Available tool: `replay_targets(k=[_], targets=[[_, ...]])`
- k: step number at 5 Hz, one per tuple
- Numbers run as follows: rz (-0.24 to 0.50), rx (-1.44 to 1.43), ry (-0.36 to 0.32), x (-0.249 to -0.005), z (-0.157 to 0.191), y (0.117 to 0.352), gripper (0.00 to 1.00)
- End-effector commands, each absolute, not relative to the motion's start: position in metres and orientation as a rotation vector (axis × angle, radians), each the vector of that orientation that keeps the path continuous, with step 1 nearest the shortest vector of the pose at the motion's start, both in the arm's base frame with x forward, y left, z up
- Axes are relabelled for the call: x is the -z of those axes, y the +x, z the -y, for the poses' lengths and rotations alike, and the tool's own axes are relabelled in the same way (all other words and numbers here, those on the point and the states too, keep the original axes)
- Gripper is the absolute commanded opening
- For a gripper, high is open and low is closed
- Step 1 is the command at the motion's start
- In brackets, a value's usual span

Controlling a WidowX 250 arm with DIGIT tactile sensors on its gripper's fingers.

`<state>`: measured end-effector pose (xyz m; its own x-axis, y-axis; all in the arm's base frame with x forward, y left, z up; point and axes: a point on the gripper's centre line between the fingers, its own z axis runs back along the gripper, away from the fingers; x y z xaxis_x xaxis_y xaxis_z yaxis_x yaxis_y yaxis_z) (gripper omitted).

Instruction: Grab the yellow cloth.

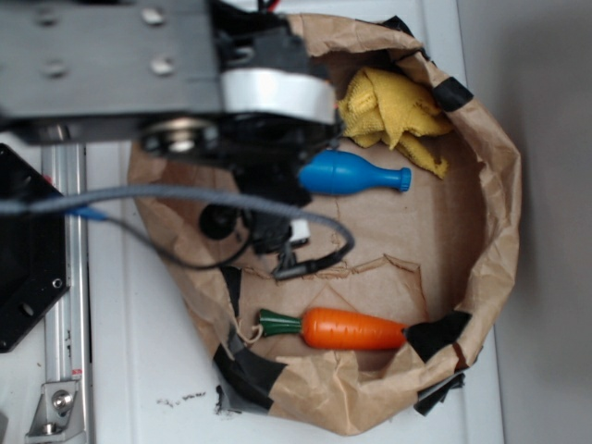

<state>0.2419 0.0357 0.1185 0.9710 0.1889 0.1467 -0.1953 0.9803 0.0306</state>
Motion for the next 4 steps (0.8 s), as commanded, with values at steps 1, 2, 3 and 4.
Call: replay_targets(k=[1, 2, 3, 4], targets=[[0.201, -0.216, 0.048, -0.132, -0.046, 0.248, 1.0], [0.201, -0.216, 0.048, -0.132, -0.046, 0.248, 1.0], [0.284, -0.381, -0.014, -0.094, -0.049, 0.274, 1.0], [0.279, -0.471, 0.057, -0.063, -0.046, 0.302, 1.0]])
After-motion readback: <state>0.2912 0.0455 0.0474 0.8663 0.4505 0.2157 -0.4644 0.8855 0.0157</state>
